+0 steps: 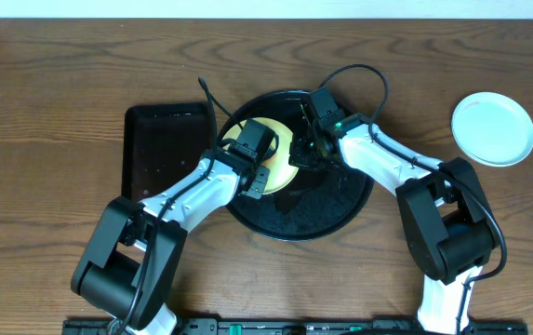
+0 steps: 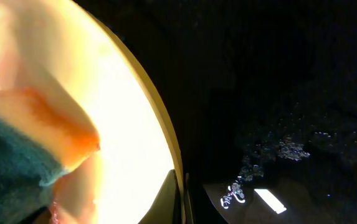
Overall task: Clean dirty plates on tray and stack at the side
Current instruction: 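Scrub the yellow plate with the sponge while right gripper holds it, then return the sponge to the black rectangular tray with the left gripper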
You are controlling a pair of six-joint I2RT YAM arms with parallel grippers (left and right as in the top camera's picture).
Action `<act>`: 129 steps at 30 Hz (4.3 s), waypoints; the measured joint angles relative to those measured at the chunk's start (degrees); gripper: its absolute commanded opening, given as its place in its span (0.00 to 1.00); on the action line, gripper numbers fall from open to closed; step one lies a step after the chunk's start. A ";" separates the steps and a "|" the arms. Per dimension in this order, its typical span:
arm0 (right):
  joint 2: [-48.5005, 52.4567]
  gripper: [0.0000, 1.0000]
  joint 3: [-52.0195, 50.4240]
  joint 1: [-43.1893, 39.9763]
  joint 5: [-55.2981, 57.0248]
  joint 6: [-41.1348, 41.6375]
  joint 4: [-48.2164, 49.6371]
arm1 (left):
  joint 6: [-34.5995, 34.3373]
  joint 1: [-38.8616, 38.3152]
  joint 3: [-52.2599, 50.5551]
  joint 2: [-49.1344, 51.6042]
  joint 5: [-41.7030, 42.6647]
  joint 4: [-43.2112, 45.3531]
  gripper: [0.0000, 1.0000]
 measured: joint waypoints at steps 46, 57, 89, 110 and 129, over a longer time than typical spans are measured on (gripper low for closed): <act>0.00 0.01 0.04 0.00 0.13 -0.42 -0.39 | -1.53 1.60 -0.52 -0.04 4.79 3.21 0.07; 0.00 0.01 0.07 0.00 0.87 -0.68 -0.33 | -0.13 1.44 -0.52 -0.07 17.57 3.45 0.07; 0.09 0.01 0.07 0.00 -0.22 -0.63 0.13 | -0.28 -0.46 0.81 -0.26 -0.37 -1.27 0.07; 0.09 0.01 0.09 0.00 0.00 -0.63 -0.50 | -4.79 11.50 7.52 -19.43 -9.14 -8.37 0.07; 0.07 0.01 0.20 0.00 -0.24 -0.70 -1.11 | -6.21 22.38 7.52 -4.66 -9.07 -13.57 0.69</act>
